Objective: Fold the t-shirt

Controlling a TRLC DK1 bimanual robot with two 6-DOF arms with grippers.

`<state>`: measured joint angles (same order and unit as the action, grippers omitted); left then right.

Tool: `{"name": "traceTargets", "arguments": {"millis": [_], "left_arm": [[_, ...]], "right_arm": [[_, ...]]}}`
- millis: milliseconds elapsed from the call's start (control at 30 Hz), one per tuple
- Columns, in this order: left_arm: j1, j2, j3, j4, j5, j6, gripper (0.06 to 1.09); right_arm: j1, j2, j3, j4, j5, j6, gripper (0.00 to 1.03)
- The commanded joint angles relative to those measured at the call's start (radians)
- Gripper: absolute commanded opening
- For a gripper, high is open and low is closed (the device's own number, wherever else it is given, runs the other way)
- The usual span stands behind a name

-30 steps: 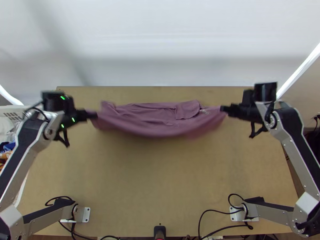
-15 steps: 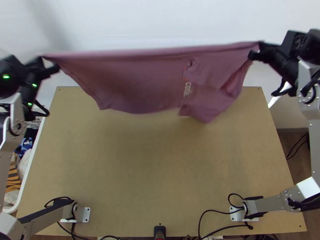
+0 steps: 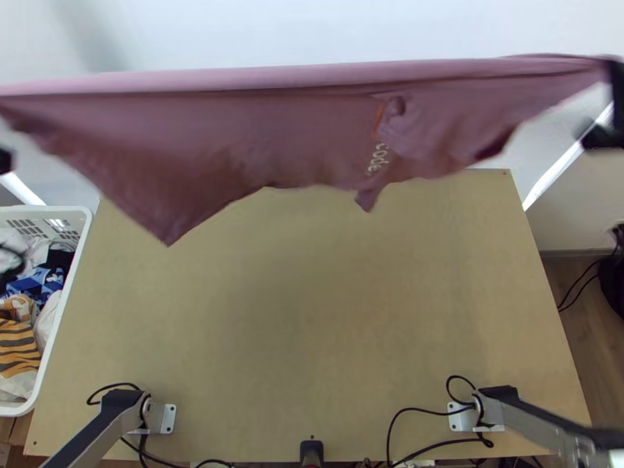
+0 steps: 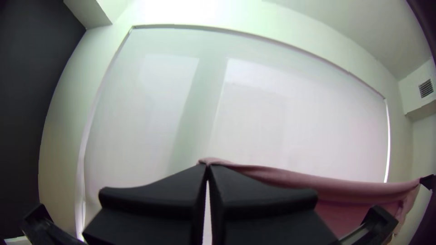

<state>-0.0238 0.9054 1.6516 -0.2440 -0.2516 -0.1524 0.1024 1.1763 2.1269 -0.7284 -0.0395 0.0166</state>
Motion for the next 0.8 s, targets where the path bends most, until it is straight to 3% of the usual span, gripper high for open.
{"name": "traceTargets", "arguments": {"millis": [0, 233, 367, 600, 767], "left_arm": [[0.015, -0.094, 0.013, 0.04, -0.034, 0.011, 0.09], [0.015, -0.186, 0.008, -0.107, -0.014, -0.029, 0.09], [0.015, -0.24, -0.095, -0.123, 0.003, -0.033, 0.09], [-0.011, -0.413, -0.544, -0.13, 0.048, -0.093, 0.09], [-0.021, -0.53, -0.926, -0.133, 0.118, -0.156, 0.09]], "right_arm": [[-0.004, -0.11, -0.005, -0.043, 0.023, -0.018, 0.03], [-0.003, -0.205, -0.002, -0.221, 0.024, -0.018, 0.03], [0.028, -0.253, -0.111, -0.238, 0.021, 0.034, 0.03], [0.102, -0.362, -0.59, -0.17, 0.016, 0.112, 0.03], [0.111, -0.409, -0.984, -0.028, -0.068, 0.163, 0.03]]}}
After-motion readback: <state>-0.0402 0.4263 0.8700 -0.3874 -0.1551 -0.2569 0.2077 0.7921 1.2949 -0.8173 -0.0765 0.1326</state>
